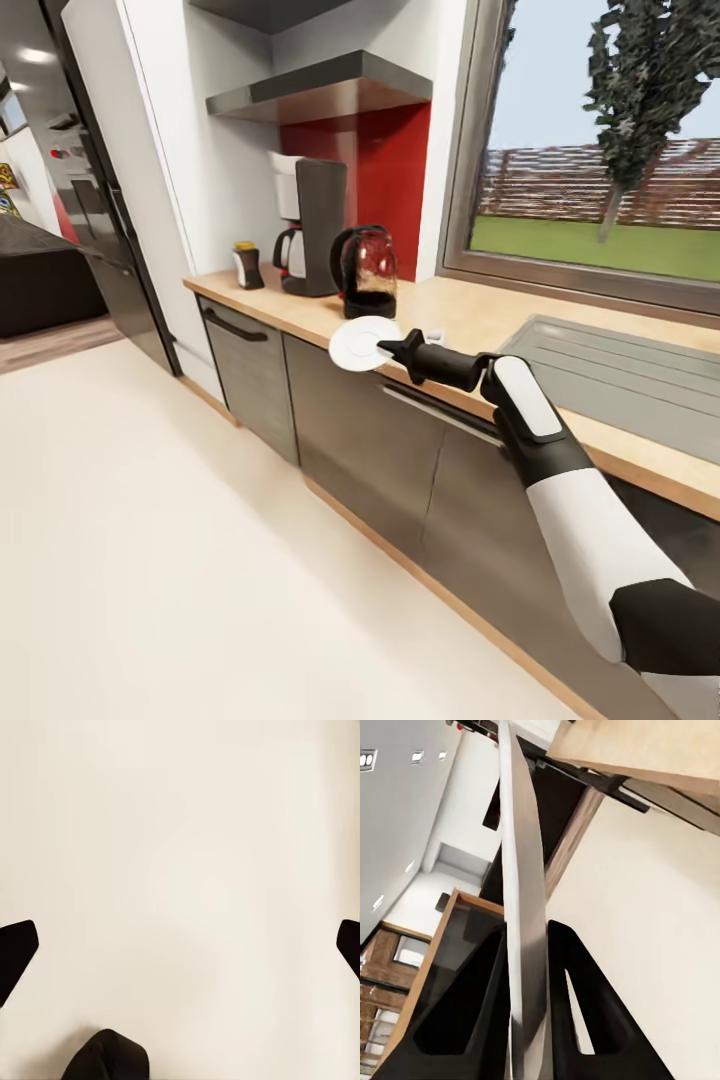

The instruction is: Set up a coffee station on the kitchen countertop: keep the coffee maker on the countertop, move the bottle of coffee from the kitchen shelf to the counter next to the coffee maker, place a paper coffee filter on top of the coffee maker, put the saucer next to the coffee maker with the coffee cup on the saucer, and place the electric kettle next to the coffee maker.

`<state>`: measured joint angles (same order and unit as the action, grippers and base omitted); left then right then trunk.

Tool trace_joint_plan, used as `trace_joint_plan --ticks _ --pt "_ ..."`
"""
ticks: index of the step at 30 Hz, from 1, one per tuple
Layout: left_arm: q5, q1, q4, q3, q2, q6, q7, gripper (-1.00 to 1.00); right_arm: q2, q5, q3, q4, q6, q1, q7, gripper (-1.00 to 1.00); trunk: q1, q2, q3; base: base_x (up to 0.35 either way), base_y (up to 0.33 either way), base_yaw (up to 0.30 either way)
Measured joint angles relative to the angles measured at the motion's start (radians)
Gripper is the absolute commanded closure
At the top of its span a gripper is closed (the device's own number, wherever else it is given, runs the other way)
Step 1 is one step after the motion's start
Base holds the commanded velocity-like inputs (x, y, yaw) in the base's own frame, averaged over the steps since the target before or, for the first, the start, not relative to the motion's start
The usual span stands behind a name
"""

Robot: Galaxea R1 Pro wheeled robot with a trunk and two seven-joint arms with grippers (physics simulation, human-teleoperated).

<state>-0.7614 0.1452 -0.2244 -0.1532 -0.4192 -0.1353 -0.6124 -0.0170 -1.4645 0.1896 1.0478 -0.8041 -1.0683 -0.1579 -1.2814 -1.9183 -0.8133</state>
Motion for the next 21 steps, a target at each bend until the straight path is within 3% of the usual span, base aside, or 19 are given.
trace_joint_plan --ticks 6,10,12,21 --pt "0.000 0.000 0.000 0.000 0.000 0.000 0.001 -1.00 0.014 -0.007 -0.004 0.003 0.004 0.000 -0.036 1.00 0.000 0.000 0.000 0.217 0.294 0.000" --pt "0.000 0.000 0.000 0.000 0.000 0.000 0.001 -1.00 0.015 -0.082 -0.005 0.005 0.005 0.000 -0.063 1.00 0.000 0.000 0.000 0.217 0.291 0.000" --pt "0.000 0.000 0.000 0.000 0.000 0.000 0.001 -1.00 0.015 -0.093 -0.005 0.005 0.005 0.000 -0.066 1.00 0.000 0.000 0.000 0.216 0.261 0.000" --pt "-0.001 0.000 0.001 0.001 0.000 0.000 0.001 -1.00 0.016 -0.101 -0.005 0.005 0.004 0.000 -0.068 1.00 0.000 0.000 0.003 0.074 0.082 -0.145"
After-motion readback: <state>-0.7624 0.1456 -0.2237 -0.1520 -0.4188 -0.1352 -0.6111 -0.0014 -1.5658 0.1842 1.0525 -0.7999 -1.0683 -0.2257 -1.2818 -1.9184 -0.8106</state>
